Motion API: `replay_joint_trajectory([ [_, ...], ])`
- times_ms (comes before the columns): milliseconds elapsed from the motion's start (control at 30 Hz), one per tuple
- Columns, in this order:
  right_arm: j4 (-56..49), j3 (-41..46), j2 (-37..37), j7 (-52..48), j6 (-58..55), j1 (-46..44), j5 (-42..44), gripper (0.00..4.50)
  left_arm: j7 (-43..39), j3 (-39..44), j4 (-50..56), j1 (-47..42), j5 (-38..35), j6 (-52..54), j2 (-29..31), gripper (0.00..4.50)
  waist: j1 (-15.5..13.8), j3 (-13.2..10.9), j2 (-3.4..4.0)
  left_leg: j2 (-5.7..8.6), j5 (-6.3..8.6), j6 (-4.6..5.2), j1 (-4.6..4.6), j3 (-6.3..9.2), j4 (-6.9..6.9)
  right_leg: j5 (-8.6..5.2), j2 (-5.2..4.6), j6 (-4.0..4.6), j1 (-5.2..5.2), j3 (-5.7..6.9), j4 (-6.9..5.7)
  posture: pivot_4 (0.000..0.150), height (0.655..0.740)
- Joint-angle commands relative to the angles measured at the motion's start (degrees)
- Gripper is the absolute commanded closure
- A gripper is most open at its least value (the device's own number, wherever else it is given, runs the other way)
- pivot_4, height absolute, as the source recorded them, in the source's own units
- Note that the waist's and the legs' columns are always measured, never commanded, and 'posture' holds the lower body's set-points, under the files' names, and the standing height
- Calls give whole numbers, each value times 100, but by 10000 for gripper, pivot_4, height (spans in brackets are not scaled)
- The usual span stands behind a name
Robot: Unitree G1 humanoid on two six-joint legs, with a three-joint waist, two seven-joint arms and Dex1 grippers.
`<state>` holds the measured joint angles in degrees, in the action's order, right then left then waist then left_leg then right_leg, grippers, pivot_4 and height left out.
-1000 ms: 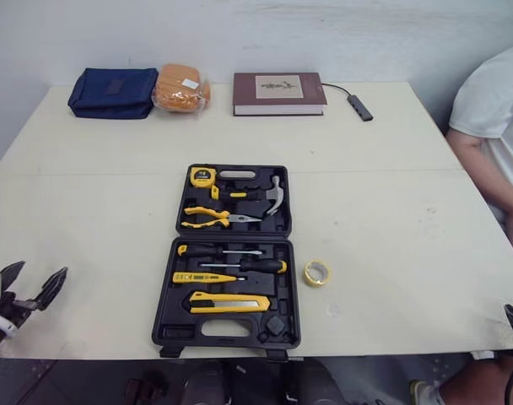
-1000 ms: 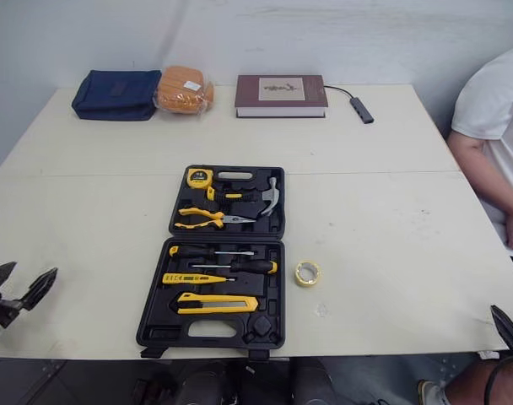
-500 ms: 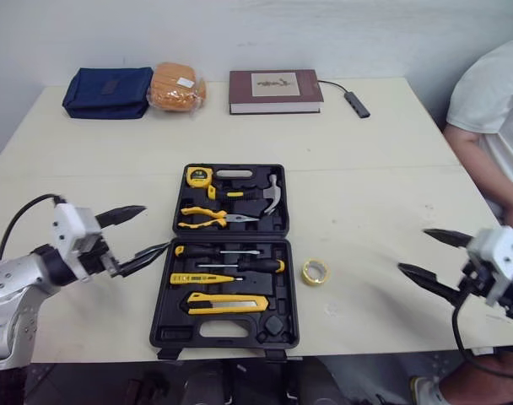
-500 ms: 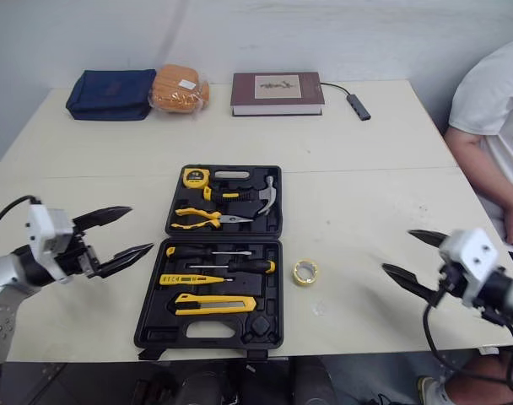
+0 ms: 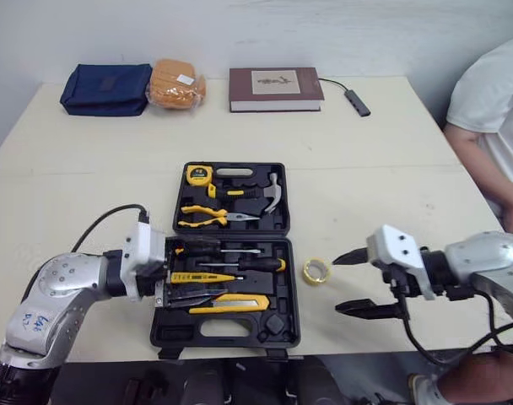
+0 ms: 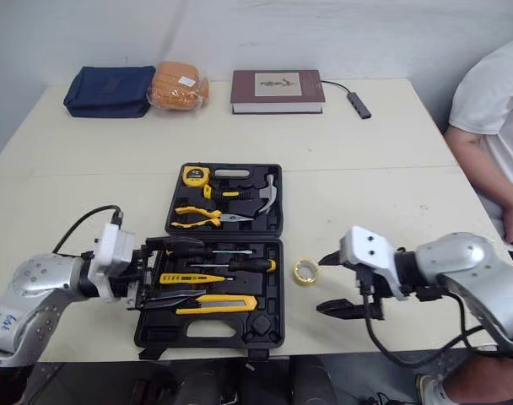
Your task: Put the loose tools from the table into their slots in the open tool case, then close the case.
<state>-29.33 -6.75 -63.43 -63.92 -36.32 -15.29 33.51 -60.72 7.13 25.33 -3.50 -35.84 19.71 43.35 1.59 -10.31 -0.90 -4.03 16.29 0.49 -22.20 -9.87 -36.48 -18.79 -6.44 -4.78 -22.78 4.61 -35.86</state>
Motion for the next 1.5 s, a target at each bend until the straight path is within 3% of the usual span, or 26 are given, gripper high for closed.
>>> replay_joint_trajectory([
  [33,27,-396,233,80,9,-252,-444,0,-35,-47,374,57,-59,-56,1,325,-12,0,-1,1,0,0,-2,1,-1,0,-1,0,0,1,1,1500,7400],
  [700,629,-1392,809,-127,28,-881,-1822,0,54,-407,448,62,147,-128,-117,325,5,0,0,-4,18,15,-18,1,-61,4,-1,-5,1,2,-11,1500,7400],
  [800,697,-1507,824,-183,66,-990,-2021,7063,72,-412,457,59,140,-121,-127,0,6,0,0,-4,18,15,-18,1,-64,5,-1,-6,1,2,-13,1500,7400],
  [1033,703,-1529,786,-355,68,-1091,-2165,44016,123,-408,510,95,134,-118,-180,0,14,1,-3,-5,18,15,-18,1,-62,5,0,-6,1,3,-13,1500,7400],
  [1333,490,-1198,480,-872,404,-1199,-2073,44632,-152,-216,555,95,-147,-65,-45,0,6,1,-3,-5,19,16,-18,1,-63,5,0,-6,2,4,-12,1500,7400],
  [1500,47,-1245,923,-1208,684,-1602,-1715,44632,-772,-51,310,103,-186,-236,338,0,38,1,-1,-7,17,12,-16,0,-63,4,4,-5,0,3,-17,1500,7400],
])
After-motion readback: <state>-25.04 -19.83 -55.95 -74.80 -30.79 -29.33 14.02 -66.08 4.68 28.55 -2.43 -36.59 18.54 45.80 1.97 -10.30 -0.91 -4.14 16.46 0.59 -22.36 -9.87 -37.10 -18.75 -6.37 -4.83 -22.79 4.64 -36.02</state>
